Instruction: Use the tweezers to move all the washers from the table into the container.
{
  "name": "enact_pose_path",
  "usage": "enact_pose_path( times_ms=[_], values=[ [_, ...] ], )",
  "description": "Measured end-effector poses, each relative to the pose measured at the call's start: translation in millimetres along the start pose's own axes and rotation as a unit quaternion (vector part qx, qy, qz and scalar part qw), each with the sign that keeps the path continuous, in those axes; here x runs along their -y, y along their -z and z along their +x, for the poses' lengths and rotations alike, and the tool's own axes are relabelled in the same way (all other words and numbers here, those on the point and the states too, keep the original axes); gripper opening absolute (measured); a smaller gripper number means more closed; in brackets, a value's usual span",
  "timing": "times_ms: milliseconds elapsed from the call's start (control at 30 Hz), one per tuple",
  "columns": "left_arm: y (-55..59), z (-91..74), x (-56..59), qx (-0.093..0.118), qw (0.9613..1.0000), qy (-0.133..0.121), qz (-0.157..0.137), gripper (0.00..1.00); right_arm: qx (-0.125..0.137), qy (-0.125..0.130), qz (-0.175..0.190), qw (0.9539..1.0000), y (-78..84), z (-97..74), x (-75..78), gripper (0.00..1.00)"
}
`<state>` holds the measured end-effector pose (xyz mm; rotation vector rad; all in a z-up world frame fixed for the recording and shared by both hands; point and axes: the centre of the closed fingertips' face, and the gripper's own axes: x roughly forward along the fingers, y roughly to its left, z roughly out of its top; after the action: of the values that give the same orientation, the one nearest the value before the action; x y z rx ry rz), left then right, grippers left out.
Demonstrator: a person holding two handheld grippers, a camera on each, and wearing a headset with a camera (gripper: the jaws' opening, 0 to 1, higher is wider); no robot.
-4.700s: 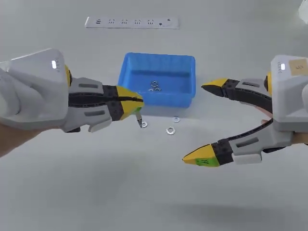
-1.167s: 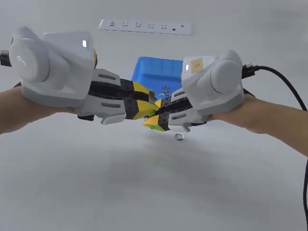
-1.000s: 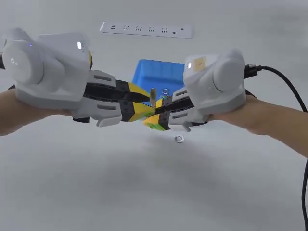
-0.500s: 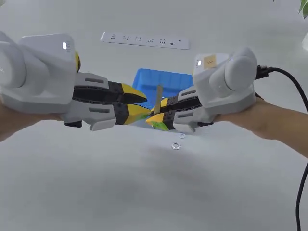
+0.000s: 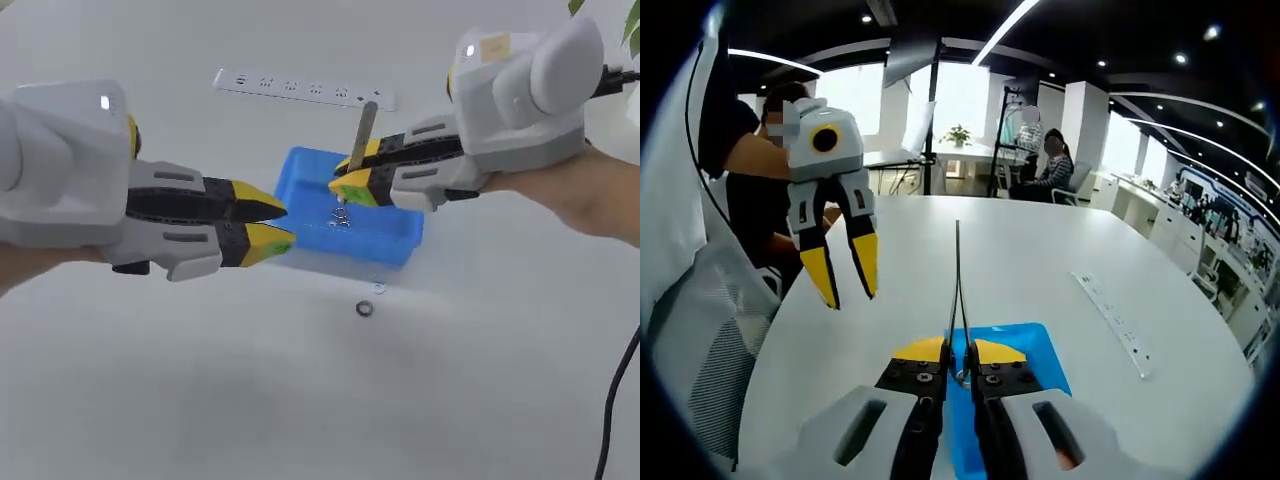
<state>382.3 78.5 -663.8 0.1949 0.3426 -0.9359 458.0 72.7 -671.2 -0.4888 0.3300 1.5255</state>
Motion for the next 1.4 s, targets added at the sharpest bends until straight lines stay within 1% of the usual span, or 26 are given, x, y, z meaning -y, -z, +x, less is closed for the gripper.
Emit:
enact_pose_path(
  times_ms=[67, 133, 200, 267, 300, 400, 500, 600, 667, 700, 800, 833, 900, 967, 1000, 1067, 1167, 1400],
  values=[
    [2.6, -0.7, -1.2, -0.001, 1.0, -0.006, -0.005, 0.21, -0.001, 0.009, -0.005, 0.9999, 2.3, -1.1, 8.4, 0.09],
    [5.9, -1.3, -1.3, -0.001, 0.9999, -0.009, -0.012, 0.22, 0.007, 0.015, 0.01, 0.9998, 3.4, -1.1, 15.8, 0.09],
    [8.8, -2.1, -0.9, 0.0, 0.9998, -0.009, -0.02, 0.24, 0.003, 0.02, 0.011, 0.9997, 9.1, 1.0, 21.7, 0.09],
    [11.3, -3.1, -1.3, -0.001, 0.9996, -0.011, -0.026, 0.27, 0.0, 0.021, 0.017, 0.9996, 14.2, 3.4, 24.8, 0.09],
    [12.5, -4.1, -1.7, -0.001, 0.9995, -0.012, -0.028, 0.28, -0.005, 0.02, 0.017, 0.9996, 19.6, 6.2, 26.0, 0.09],
    [14.6, -8.0, -4.4, -0.001, 0.9993, -0.018, -0.034, 0.34, -0.017, 0.017, 0.02, 0.9995, 31.7, 12.1, 27.7, 0.09],
    [15.2, -11.3, -8.0, 0.003, 0.9987, -0.027, -0.042, 0.43, -0.025, 0.013, 0.02, 0.9994, 42.1, 18.1, 28.2, 0.09],
    [18.1, -14.0, -11.0, -0.001, 0.9984, -0.038, -0.042, 0.53, -0.03, 0.012, 0.02, 0.9993, 49.5, 23.9, 28.3, 0.09],
    [20.4, -15.8, -12.2, -0.003, 0.9981, -0.043, -0.045, 0.58, -0.034, 0.009, 0.022, 0.9991, 55.4, 28.4, 28.9, 0.09],
    [22.3, -16.8, -12.7, -0.005, 0.9979, -0.045, -0.046, 0.59, -0.038, 0.009, 0.021, 0.999, 58.9, 31.1, 29.4, 0.09],
    [28.8, -19.8, -13.1, -0.014, 0.9971, -0.052, -0.054, 0.63, -0.045, 0.006, 0.019, 0.9988, 64.7, 36.1, 28.3, 0.09],
    [29.9, -20.9, -13.9, -0.014, 0.9969, -0.057, -0.053, 0.66, -0.046, 0.007, 0.019, 0.9988, 66.0, 37.4, 28.3, 0.09],
    [31.3, -23.9, -15.2, -0.013, 0.9959, -0.064, -0.063, 0.7, -0.046, 0.005, 0.018, 0.9988, 68.0, 40.1, 27.1, 0.09],
    [33.3, -25.7, -14.7, -0.015, 0.9956, -0.064, -0.067, 0.7, -0.049, 0.007, 0.014, 0.9987, 71.5, 42.7, 26.7, 0.09],
    [35.5, -26.1, -14.3, -0.019, 0.9953, -0.064, -0.07, 0.7, -0.055, 0.009, 0.007, 0.9984, 74.8, 43.6, 26.6, 0.1],
    [37.6, -26.7, -16.2, -0.02, 0.9946, -0.072, -0.072, 0.72, -0.057, 0.006, 0.008, 0.9983, 77.6, 44.8, 25.2, 0.1],
    [36.9, -27.1, -16.4, -0.016, 0.994, -0.074, -0.079, 0.73, -0.063, 0.005, -0.002, 0.998, 81.1, 45.5, 22.1, 0.1],
    [34.4, -30.1, -17.7, -0.014, 0.9935, -0.08, -0.08, 0.74, -0.061, 0.008, 0.003, 0.9981, 82.0, 45.7, 22.4, 0.1]
  ],
)
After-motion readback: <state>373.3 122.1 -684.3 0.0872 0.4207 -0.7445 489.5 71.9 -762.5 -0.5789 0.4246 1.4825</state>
